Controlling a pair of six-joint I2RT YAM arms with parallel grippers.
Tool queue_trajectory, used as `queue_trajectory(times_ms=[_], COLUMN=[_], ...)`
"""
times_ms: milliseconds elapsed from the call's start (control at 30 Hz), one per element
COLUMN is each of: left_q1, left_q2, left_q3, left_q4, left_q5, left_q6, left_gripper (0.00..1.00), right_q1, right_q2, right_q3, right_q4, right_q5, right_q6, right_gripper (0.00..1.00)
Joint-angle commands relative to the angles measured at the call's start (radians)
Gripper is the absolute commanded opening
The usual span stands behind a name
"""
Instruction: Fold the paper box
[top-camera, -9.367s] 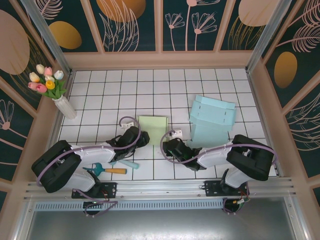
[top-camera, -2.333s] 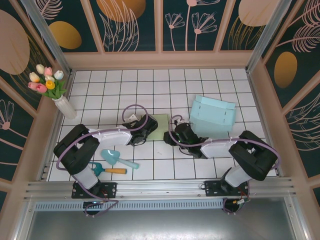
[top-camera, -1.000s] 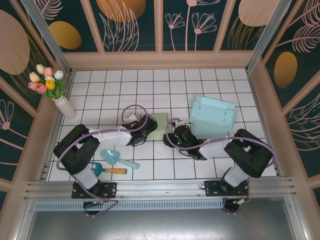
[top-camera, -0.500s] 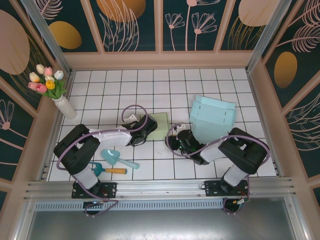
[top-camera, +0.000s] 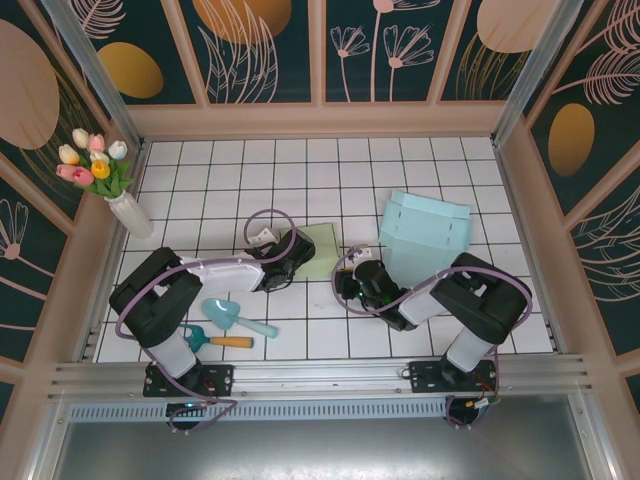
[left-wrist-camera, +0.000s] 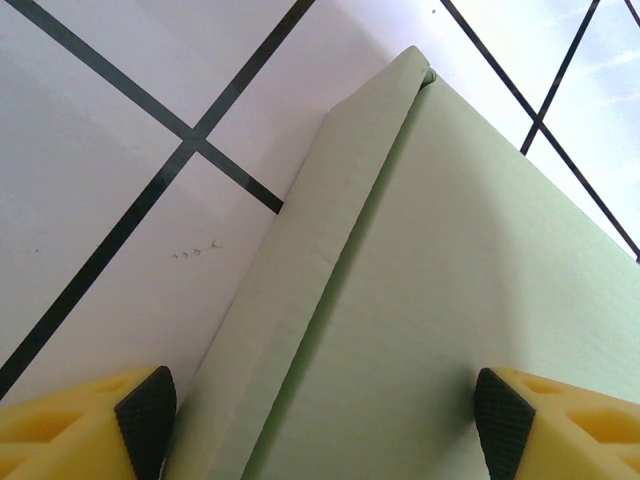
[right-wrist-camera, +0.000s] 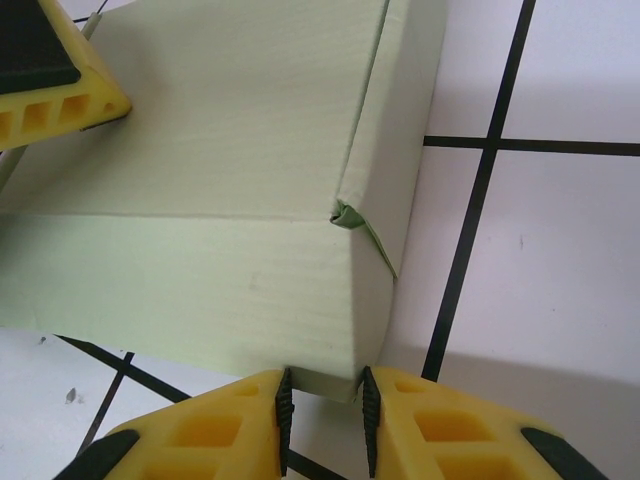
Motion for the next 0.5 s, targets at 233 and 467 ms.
queue_trajectory(times_ms=[233,467], left_q1=[0.009,0.009], left_q2=[0.05,0.03], left_q3=[-0.015,-0.007], left_q4=[-0.067,-0.084], left_q5=[0.052,0.075], left_q6=[0.016,-0.019], left_gripper=[0.77,0.78], right_q1=[0.01,0.011], right_q2=[0.076,0.086], right_q3=[-0.002,0.002], right_q4=[0.107,0.125], right_q5=[0.014,-0.001], right_q6=[-0.027,-0.015], right_gripper=[0.29,0.28])
